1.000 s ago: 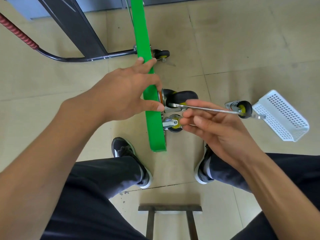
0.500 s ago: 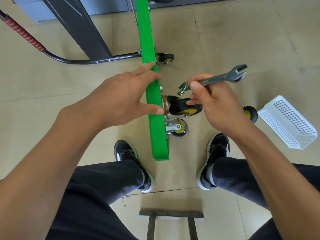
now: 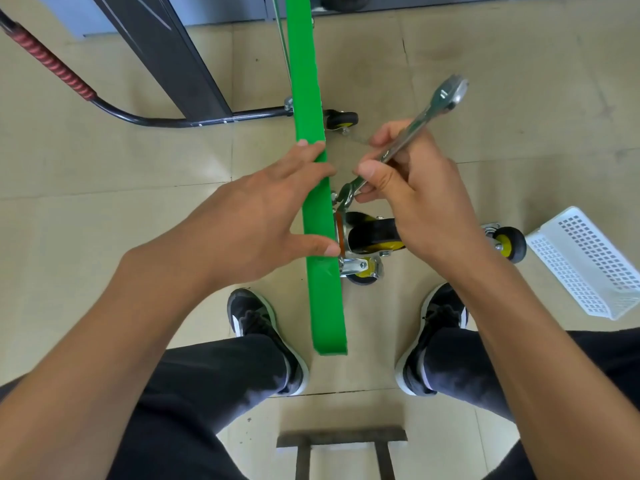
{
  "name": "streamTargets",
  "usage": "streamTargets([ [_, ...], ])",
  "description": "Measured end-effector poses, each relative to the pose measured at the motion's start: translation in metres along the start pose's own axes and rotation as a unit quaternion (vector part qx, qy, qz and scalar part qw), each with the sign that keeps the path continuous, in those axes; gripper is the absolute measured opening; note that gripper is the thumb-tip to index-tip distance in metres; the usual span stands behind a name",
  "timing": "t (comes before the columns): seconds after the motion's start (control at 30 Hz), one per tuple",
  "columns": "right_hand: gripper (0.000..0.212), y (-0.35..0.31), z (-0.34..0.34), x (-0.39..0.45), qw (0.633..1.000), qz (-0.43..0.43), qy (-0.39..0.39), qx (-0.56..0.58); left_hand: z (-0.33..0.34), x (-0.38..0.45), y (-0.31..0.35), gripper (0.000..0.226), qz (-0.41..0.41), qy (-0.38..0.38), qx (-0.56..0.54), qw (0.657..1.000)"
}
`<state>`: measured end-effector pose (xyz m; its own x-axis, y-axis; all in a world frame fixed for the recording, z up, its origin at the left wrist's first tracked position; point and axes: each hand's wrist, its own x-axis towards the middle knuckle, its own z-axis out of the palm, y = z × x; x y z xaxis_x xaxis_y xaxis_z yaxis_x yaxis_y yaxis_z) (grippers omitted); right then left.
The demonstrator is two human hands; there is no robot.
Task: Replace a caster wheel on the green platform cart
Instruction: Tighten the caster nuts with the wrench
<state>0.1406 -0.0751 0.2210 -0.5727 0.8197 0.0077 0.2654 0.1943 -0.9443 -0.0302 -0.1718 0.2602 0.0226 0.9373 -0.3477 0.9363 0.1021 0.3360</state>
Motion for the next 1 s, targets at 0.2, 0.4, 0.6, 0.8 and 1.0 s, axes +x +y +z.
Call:
streamTargets([
  [0.2, 0.023, -0.013, -0.012, 0.018, 0.998, -0.034, -0.036, -0.039, 0.002, -0.001, -0.004, 0.090, -0.004, 0.009, -0.023, 1.000],
  [0.4, 0.020, -0.007, -0.013, 0.023, 0.993, -0.050, -0.085, -0.062, 0.002, -0.003, -0.002, 0.095, -0.007, 0.025, -0.050, 0.998],
  [0.6, 0.021, 0.003, -0.010, 0.019, 0.994, -0.067, -0.068, -0.049, -0.002, 0.000, -0.001, 0.092, -0.013, 0.019, -0.057, 0.998],
  [0.8, 0.017, 0.004, -0.010, 0.018, 0.994, -0.083, -0.064, -0.043, -0.005, 0.003, 0.002, 0.086, -0.019, 0.010, -0.030, 0.999],
  [1.0, 0.017, 0.014, -0.006, 0.014, 0.989, -0.100, -0.081, -0.079, -0.006, 0.004, 0.003, 0.084, -0.023, 0.011, -0.020, 0.999],
])
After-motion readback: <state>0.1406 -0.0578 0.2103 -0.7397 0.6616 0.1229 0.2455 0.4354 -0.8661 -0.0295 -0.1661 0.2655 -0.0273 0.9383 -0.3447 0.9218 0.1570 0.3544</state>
